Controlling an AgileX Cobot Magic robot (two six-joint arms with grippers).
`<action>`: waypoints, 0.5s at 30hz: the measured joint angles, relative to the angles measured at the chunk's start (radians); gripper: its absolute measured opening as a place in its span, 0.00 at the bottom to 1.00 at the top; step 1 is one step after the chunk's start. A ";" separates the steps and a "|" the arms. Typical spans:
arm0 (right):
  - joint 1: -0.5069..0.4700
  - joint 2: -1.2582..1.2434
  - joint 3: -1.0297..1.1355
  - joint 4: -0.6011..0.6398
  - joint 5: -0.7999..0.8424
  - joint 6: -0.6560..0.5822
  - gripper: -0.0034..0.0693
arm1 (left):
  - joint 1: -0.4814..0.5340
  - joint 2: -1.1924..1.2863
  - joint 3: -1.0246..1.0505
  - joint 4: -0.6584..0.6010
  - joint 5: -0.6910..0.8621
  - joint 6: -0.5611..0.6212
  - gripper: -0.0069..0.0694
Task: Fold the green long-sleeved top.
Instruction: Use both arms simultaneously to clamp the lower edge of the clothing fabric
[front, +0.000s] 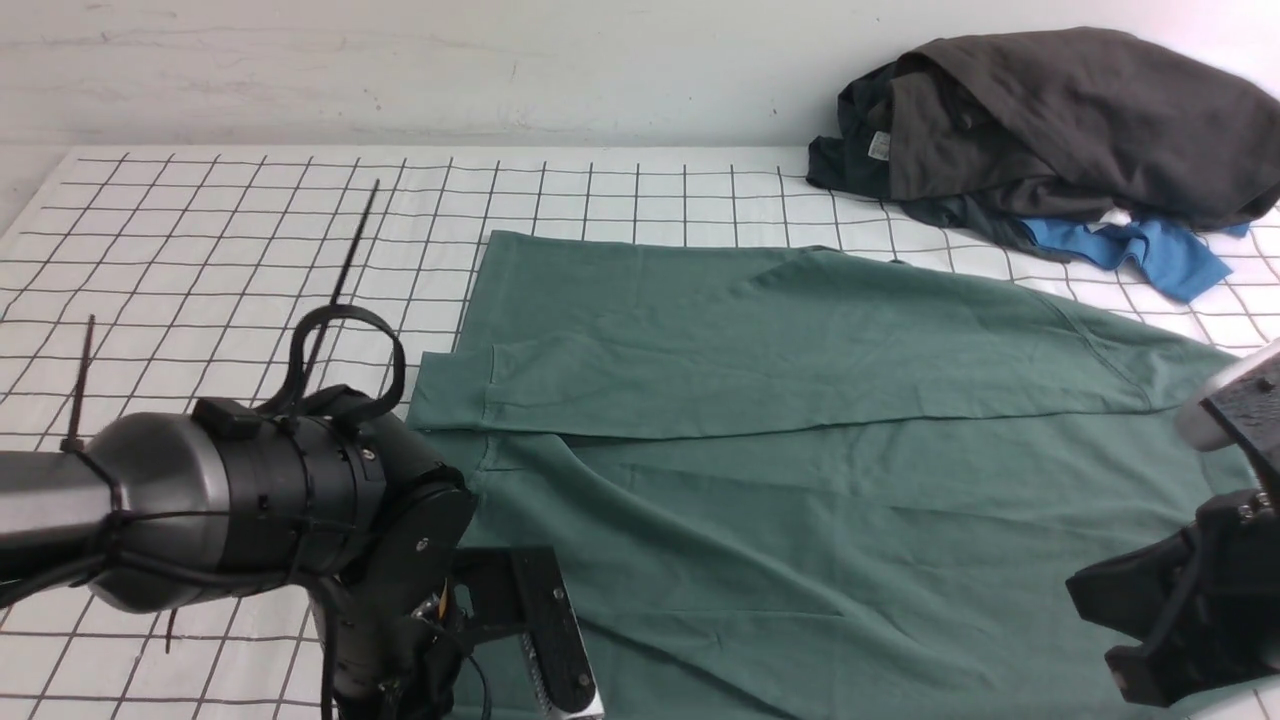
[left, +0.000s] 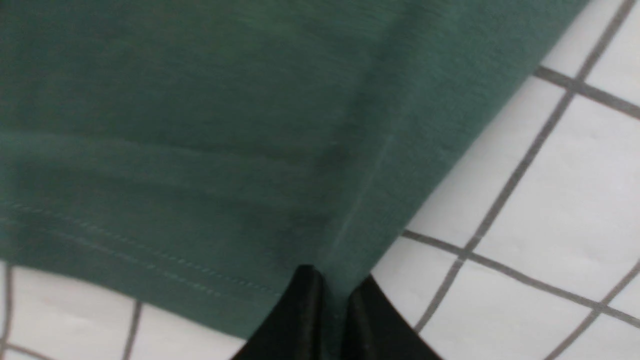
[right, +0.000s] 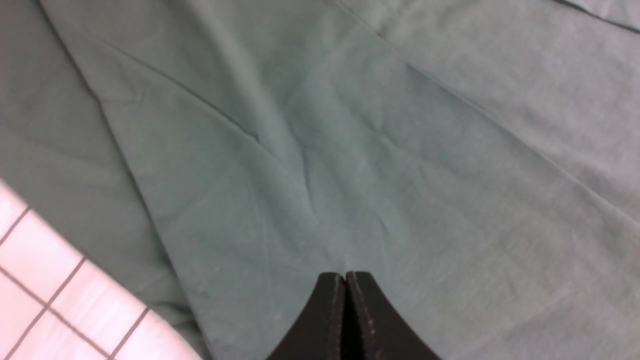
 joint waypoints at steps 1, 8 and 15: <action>0.000 -0.001 -0.006 0.001 0.014 -0.016 0.03 | 0.000 -0.023 -0.003 0.004 0.003 -0.012 0.10; 0.000 -0.013 -0.096 -0.076 0.064 -0.168 0.04 | 0.000 -0.171 -0.012 0.006 0.041 -0.022 0.09; -0.062 0.191 -0.100 -0.504 0.097 -0.086 0.30 | 0.040 -0.242 -0.012 -0.020 0.029 -0.031 0.09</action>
